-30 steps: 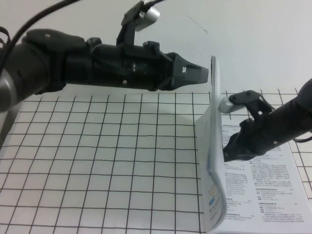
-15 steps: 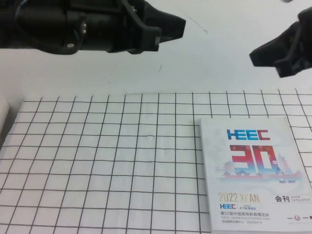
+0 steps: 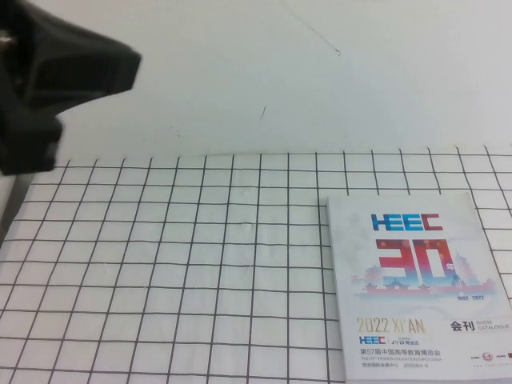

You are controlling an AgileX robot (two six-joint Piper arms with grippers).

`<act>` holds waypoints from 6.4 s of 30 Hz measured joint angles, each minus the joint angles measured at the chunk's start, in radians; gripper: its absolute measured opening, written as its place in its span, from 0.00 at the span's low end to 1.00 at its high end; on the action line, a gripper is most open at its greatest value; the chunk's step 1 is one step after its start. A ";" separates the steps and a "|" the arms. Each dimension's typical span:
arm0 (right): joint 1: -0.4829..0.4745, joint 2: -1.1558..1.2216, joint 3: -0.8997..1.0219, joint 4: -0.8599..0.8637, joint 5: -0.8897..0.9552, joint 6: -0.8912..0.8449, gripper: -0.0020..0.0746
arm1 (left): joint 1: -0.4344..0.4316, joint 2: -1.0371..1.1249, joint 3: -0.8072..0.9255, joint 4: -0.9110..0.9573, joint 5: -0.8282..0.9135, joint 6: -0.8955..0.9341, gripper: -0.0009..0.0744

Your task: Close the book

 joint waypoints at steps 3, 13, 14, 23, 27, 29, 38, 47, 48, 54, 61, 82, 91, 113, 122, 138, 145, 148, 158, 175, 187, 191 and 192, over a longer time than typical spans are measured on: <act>0.000 -0.123 0.000 -0.074 0.033 0.068 0.02 | 0.000 -0.068 0.000 0.075 0.065 -0.043 0.01; 0.000 -0.514 0.251 -0.123 0.078 0.174 0.02 | 0.000 -0.398 0.311 0.103 -0.063 -0.099 0.01; 0.000 -0.535 0.304 -0.123 0.080 0.176 0.02 | 0.000 -0.434 0.374 0.112 -0.123 -0.099 0.01; 0.000 -0.566 0.689 -0.125 -0.132 0.075 0.02 | 0.000 -0.523 0.848 0.187 -0.664 -0.085 0.01; 0.000 -0.566 0.763 -0.125 -0.238 0.035 0.02 | 0.000 -0.525 0.911 0.189 -0.680 -0.085 0.01; 0.000 -0.566 0.778 -0.125 -0.261 0.029 0.02 | 0.000 -0.525 0.921 0.189 -0.680 -0.083 0.01; 0.000 -0.566 0.841 -0.125 -0.268 0.029 0.02 | 0.000 -0.525 0.923 0.189 -0.689 -0.081 0.01; 0.000 -0.566 0.857 -0.125 -0.196 0.029 0.02 | 0.000 -0.525 0.923 0.187 -0.689 -0.086 0.01; 0.000 -0.566 0.857 -0.125 -0.188 0.029 0.02 | 0.000 -0.525 0.923 0.187 -0.689 -0.086 0.01; 0.000 -0.566 0.857 -0.125 -0.167 0.029 0.02 | 0.000 -0.525 0.925 0.187 -0.689 -0.088 0.01; 0.000 -0.566 0.857 -0.125 -0.167 0.029 0.02 | 0.000 -0.540 0.972 0.187 -0.740 -0.100 0.01; 0.000 -0.566 0.865 -0.123 -0.167 0.033 0.02 | 0.323 -1.035 1.476 0.315 -0.750 -0.261 0.01; 0.000 -0.566 0.865 -0.117 -0.165 0.033 0.02 | 0.381 -1.039 1.472 0.346 -0.662 -0.264 0.01; 0.000 -0.578 0.865 -0.115 -0.159 0.033 0.02 | 0.381 -1.039 1.472 0.346 -0.660 -0.267 0.01; -0.157 -0.754 0.996 -0.025 -0.425 0.031 0.02 | 0.381 -1.039 1.472 0.346 -0.659 -0.267 0.01; -0.388 -0.907 1.450 0.072 -0.662 0.131 0.02 | 0.381 -1.041 1.472 0.348 -0.654 -0.265 0.01; -0.388 -0.907 1.448 -0.033 -0.655 0.223 0.02 | 0.381 -1.041 1.472 0.348 -0.654 -0.267 0.01; -0.386 -0.907 1.448 -0.047 -0.655 0.227 0.02 | 0.381 -1.041 1.472 0.348 -0.654 -0.267 0.01; -0.352 -0.907 1.446 -0.054 -0.651 0.225 0.02 | 0.381 -1.041 1.472 0.348 -0.654 -0.267 0.01; -0.350 -0.907 1.446 -0.055 -0.649 0.225 0.02 | 0.381 -1.041 1.472 0.348 -0.654 -0.269 0.01; -0.350 -0.907 1.446 -0.055 -0.649 0.225 0.02 | 0.381 -1.041 1.472 0.348 -0.654 -0.269 0.01; -0.350 -0.907 1.446 -0.055 -0.649 0.225 0.02 | 0.381 -1.041 1.472 0.348 -0.654 -0.269 0.01; -0.350 -0.907 1.446 -0.055 -0.649 0.225 0.02 | 0.381 -1.041 1.472 0.348 -0.654 -0.269 0.01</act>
